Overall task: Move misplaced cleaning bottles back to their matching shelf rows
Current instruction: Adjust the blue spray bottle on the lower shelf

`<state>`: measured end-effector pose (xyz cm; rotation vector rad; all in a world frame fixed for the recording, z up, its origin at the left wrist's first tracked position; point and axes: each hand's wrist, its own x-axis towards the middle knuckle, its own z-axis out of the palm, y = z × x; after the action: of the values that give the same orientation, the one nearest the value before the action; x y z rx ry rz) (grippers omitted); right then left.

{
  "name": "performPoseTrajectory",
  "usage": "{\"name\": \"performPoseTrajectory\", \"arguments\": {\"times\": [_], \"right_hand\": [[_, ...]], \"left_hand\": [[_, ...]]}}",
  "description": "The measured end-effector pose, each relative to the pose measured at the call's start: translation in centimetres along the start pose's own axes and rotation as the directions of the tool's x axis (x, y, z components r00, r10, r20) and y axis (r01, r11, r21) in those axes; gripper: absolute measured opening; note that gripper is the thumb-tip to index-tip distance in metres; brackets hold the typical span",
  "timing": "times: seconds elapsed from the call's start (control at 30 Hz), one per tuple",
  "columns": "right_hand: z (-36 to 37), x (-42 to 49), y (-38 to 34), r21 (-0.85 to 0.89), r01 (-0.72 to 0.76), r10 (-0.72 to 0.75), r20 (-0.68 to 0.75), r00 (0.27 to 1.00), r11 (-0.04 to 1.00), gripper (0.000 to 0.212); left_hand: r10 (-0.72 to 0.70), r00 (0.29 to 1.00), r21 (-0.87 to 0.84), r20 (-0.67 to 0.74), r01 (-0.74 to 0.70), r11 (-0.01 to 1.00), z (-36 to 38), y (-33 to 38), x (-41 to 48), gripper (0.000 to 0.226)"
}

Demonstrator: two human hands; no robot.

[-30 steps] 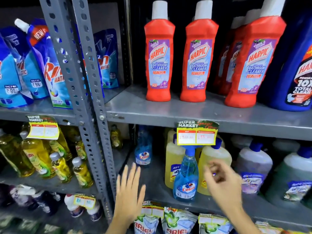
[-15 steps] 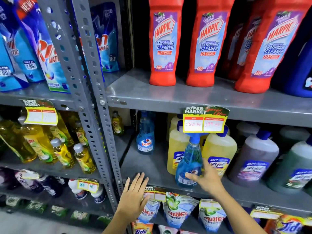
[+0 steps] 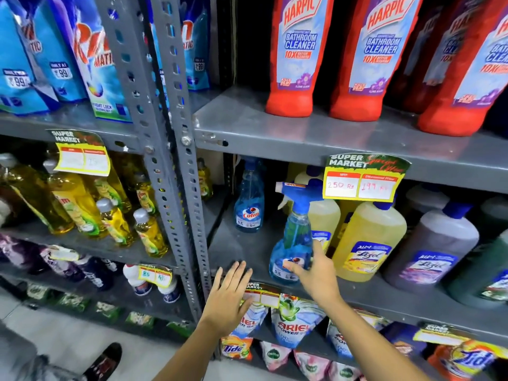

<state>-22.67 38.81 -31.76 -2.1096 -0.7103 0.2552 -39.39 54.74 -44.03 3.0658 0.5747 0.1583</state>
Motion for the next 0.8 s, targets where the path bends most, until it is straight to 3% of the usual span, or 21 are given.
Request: {"name": "performPoseTrajectory", "arguments": {"times": [0.47, 0.8], "right_hand": [[6.0, 1.5, -3.7, -0.052, 0.066, -0.068, -0.039, 0.997, 0.996, 0.056], [7.7, 3.9, -5.2, 0.023, 0.074, -0.076, 0.101, 0.992, 0.997, 0.059]], "left_hand": [[-0.002, 0.999, -0.021, -0.044, 0.001, 1.0, 0.4, -0.2, -0.3, 0.064], [0.014, 1.0, -0.001, -0.025, -0.014, 1.0, 0.3, -0.5, -0.5, 0.064]]}}
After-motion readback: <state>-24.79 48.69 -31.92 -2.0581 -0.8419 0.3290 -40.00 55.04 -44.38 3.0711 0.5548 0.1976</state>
